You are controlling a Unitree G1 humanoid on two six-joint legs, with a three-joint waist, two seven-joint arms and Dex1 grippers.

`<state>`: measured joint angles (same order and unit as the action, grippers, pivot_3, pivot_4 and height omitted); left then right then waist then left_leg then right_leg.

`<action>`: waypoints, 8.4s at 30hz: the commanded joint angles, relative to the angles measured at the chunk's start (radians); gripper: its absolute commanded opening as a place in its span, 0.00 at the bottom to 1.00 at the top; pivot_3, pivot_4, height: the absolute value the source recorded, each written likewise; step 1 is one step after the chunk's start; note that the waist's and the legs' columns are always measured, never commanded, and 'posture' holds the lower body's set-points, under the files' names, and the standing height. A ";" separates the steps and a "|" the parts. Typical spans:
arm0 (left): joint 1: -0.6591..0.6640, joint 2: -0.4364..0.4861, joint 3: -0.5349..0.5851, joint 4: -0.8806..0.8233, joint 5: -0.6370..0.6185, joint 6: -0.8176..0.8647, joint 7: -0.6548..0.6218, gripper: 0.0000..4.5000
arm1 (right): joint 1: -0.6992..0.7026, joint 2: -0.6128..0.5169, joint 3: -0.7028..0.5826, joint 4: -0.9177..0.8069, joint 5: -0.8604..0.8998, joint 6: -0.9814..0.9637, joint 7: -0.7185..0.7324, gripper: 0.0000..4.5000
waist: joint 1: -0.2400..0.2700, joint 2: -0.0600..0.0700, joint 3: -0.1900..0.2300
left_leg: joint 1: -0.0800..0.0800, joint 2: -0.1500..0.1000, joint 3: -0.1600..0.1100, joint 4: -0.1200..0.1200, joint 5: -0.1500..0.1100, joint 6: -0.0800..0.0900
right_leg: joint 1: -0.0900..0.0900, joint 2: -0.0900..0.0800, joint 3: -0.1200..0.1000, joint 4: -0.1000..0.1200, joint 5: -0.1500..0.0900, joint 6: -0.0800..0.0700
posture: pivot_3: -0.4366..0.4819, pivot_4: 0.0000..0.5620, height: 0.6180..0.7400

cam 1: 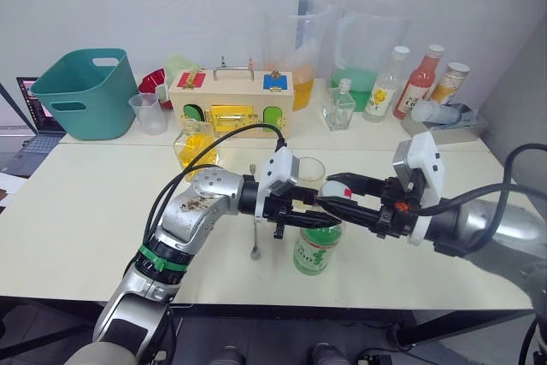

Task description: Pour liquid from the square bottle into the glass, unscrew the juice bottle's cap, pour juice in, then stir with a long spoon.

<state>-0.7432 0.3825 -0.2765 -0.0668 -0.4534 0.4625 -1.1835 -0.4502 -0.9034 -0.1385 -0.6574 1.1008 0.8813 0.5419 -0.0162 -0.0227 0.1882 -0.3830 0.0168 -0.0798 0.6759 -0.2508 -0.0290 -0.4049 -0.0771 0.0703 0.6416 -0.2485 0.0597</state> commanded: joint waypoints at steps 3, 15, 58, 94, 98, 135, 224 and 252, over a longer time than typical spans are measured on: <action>0.002 0.015 0.024 -0.048 0.005 0.029 0.042 0.27 | -0.137 0.009 0.165 0.175 -0.163 -0.163 0.436 0.38 | -0.004 0.000 0.000 | 0.001 0.000 0.000 0.000 0.000 0.000 | 0.000 0.000 0.000 0.001 0.000 0.000 | 0.48 0.27 1.00; 0.053 0.080 0.047 -0.179 -0.037 0.130 0.062 0.27 | -0.489 0.098 0.362 0.607 -0.380 -0.245 1.008 0.38 | -0.023 0.001 0.001 | -0.001 0.000 -0.002 -0.002 -0.001 0.001 | -0.002 0.000 -0.001 0.002 0.000 0.000 | 0.48 0.27 1.00; -0.020 -0.023 -0.026 0.043 0.014 0.011 -0.027 0.27 | 0.122 0.079 -0.126 -0.188 0.080 0.081 -0.273 0.37 | 0.005 0.001 0.000 | -0.003 -0.001 -0.002 0.000 -0.001 0.001 | 0.000 -0.001 -0.001 -0.001 0.000 0.001 | 0.48 0.27 1.00; 0.076 0.055 -0.015 -0.205 -0.028 0.139 0.080 0.26 | -0.313 0.006 0.155 0.426 -0.285 -0.230 0.869 1.00 | -0.001 0.001 0.001 | -0.002 0.000 -0.002 -0.002 -0.001 0.001 | -0.002 -0.001 -0.001 0.000 -0.001 0.001 | 0.48 0.27 1.00; 0.074 0.044 -0.018 -0.193 -0.026 0.133 0.082 0.26 | -0.181 0.022 -0.001 0.267 -0.203 -0.154 0.667 1.00 | 0.003 0.001 0.000 | -0.003 -0.001 -0.002 -0.002 -0.001 0.001 | -0.002 -0.001 -0.001 -0.001 -0.001 0.001 | 0.48 0.27 1.00; 0.023 0.013 -0.019 -0.089 0.006 0.071 0.025 0.26 | 0.138 0.030 -0.040 -0.123 0.032 -0.101 -0.063 0.38 | 0.002 0.000 0.000 | -0.002 -0.001 -0.002 -0.001 -0.001 0.001 | 0.001 -0.001 -0.001 -0.004 -0.001 0.002 | 0.48 0.27 1.00; 0.030 0.028 -0.053 -0.041 0.048 0.001 -0.024 0.26 | -0.002 -0.167 0.097 0.215 -0.185 -0.281 0.557 0.38 | 0.011 0.000 -0.001 | -0.001 -0.001 -0.001 -0.005 -0.001 0.001 | 0.004 -0.001 0.000 -0.012 0.000 0.003 | 0.48 0.27 1.00; 0.047 0.039 -0.058 -0.108 0.024 0.044 0.027 0.26 | -0.407 0.006 0.054 0.435 -0.190 -0.163 0.755 0.36 | 0.003 0.000 -0.001 | -0.002 -0.001 -0.002 -0.006 -0.001 0.001 | 0.001 -0.001 0.000 -0.009 0.000 0.003 | 0.48 0.27 1.00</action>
<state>-0.7066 0.4129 -0.3101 -0.1820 -0.4507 0.4846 -1.1594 -0.8342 -0.8938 -0.0350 -0.2074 0.8853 0.7052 1.3168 -0.0128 -0.0227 0.1871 -0.3851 0.0160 -0.0814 0.6699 -0.2517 -0.0279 -0.4040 -0.0780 0.0700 0.6323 -0.2485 0.0622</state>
